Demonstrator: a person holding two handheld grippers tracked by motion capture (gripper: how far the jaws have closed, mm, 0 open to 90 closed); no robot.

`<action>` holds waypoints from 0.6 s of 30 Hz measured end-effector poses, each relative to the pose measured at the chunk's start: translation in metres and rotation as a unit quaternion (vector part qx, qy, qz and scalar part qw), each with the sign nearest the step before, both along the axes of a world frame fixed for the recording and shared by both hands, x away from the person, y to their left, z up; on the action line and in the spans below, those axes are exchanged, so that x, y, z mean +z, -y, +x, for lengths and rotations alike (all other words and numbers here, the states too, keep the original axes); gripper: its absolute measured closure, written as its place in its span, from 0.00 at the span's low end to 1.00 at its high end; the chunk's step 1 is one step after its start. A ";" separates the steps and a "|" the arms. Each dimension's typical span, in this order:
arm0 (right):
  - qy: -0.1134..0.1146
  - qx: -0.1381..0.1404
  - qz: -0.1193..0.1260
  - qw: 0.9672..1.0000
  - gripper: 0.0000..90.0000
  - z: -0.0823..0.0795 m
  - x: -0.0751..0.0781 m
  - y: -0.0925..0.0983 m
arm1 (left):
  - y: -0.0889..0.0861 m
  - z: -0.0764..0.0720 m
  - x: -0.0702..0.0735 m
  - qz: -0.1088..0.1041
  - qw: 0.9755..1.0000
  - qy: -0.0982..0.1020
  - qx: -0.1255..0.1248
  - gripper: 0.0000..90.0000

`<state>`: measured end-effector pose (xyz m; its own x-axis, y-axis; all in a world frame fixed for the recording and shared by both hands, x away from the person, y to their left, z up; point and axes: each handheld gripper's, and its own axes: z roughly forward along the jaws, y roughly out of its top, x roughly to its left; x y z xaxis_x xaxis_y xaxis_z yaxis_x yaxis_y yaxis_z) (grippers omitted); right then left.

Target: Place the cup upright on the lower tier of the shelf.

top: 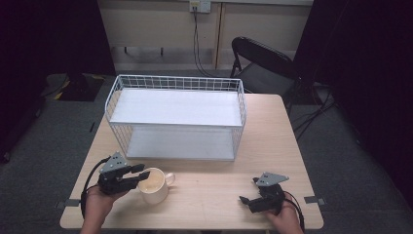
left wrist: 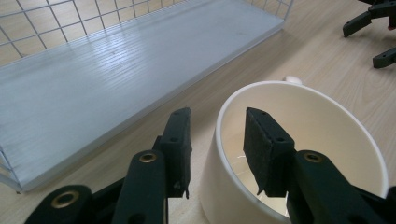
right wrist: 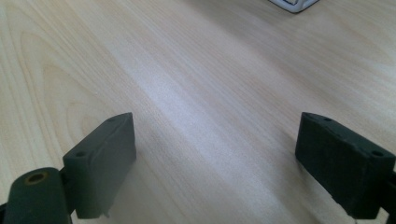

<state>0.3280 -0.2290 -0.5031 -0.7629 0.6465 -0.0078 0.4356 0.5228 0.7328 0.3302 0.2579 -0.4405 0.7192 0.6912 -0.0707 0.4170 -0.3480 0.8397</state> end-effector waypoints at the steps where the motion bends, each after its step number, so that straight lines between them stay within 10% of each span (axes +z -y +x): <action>1: 0.000 0.000 0.000 1.000 0.13 0.000 0.000 0.000 | 0.000 0.000 0.000 -0.001 1.000 -0.002 0.000 0.69; 18: 0.000 0.000 0.000 1.000 0.13 0.000 0.000 0.000 | 0.001 0.002 -0.003 -0.002 1.000 -0.012 0.003 0.77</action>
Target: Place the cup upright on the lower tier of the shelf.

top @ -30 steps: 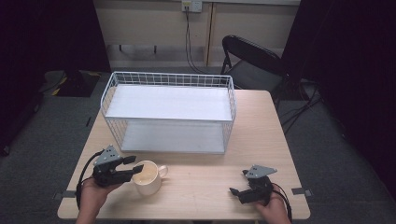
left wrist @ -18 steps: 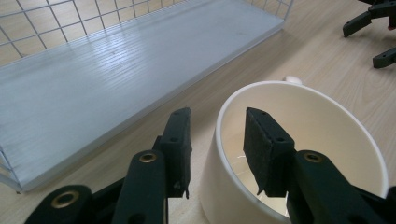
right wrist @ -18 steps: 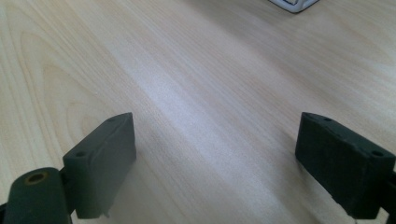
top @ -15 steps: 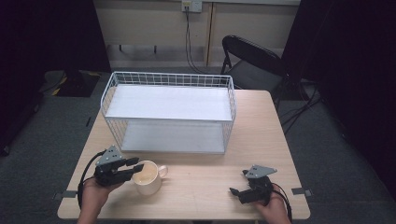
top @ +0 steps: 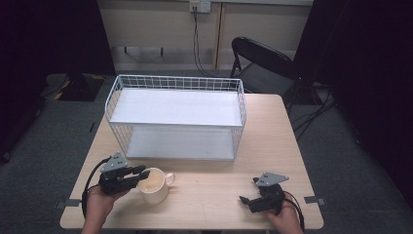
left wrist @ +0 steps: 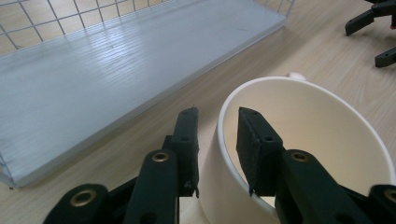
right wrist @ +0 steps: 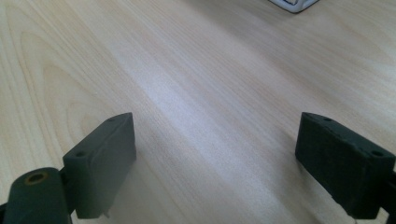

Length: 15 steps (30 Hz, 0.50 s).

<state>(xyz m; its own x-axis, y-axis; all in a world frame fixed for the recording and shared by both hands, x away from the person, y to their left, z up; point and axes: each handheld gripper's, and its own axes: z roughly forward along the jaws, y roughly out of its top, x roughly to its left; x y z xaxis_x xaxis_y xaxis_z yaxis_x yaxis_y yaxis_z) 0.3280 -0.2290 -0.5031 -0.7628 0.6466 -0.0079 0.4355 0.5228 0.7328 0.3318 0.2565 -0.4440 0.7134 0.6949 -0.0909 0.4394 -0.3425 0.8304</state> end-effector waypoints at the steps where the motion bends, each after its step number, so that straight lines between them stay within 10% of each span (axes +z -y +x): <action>1: 0.000 0.000 0.000 1.000 0.13 0.000 0.000 0.000 | 0.000 0.000 0.000 0.001 1.000 0.001 -0.001 0.78; 15: 0.000 0.000 0.000 1.000 0.13 0.000 0.000 0.000 | 0.006 0.002 -0.002 0.028 1.000 0.003 -0.006 0.89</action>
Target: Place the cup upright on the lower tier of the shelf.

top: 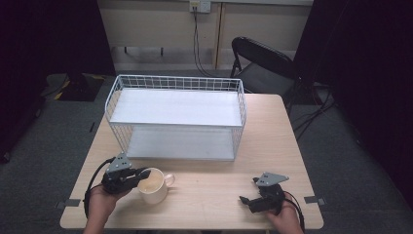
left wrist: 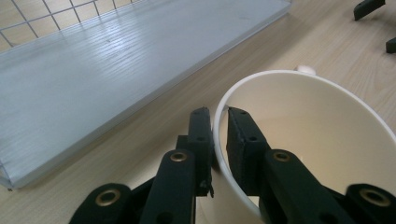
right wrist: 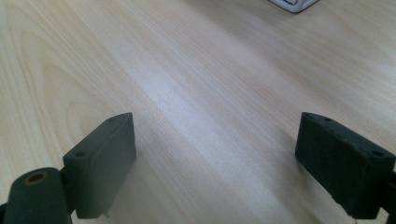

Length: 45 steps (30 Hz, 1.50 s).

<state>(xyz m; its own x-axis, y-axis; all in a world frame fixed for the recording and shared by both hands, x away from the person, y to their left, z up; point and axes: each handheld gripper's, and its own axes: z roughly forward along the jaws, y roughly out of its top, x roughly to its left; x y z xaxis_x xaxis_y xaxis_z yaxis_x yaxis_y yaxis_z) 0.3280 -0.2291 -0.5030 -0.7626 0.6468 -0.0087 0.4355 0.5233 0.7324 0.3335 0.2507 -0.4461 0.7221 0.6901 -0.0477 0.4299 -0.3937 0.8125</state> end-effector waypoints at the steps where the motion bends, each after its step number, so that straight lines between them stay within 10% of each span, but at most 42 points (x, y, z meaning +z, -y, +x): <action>1: 0.000 0.000 0.000 1.000 0.13 0.000 0.000 0.000 | 0.001 0.000 0.001 0.006 1.000 0.004 0.000 0.89; 45: 0.000 0.000 0.001 1.000 0.13 0.000 0.000 0.000 | 0.016 0.005 0.016 0.020 0.996 0.012 0.086 0.91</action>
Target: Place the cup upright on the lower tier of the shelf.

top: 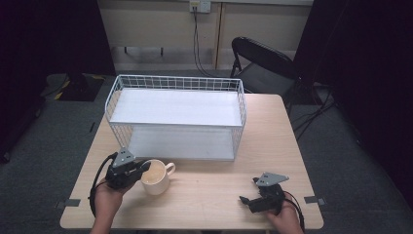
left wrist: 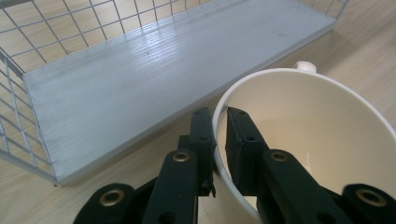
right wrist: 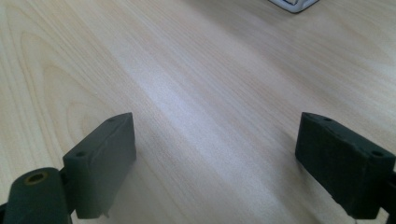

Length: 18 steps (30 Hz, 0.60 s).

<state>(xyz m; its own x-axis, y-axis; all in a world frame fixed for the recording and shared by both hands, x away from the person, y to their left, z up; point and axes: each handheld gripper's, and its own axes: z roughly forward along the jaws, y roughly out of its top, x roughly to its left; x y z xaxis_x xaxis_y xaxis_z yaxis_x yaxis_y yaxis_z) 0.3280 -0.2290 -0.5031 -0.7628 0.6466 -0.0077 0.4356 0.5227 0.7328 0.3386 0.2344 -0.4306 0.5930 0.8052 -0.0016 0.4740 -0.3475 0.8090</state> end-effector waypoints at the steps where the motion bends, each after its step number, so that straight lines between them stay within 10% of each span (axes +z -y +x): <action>1: 0.000 0.000 0.000 1.000 0.13 0.000 0.000 0.000 | 0.000 0.001 0.001 0.000 1.000 0.003 0.002 0.90; 18: 0.000 0.000 -0.001 1.000 0.13 0.000 0.000 0.000 | 0.012 0.015 0.004 -0.011 1.000 0.003 0.021 0.90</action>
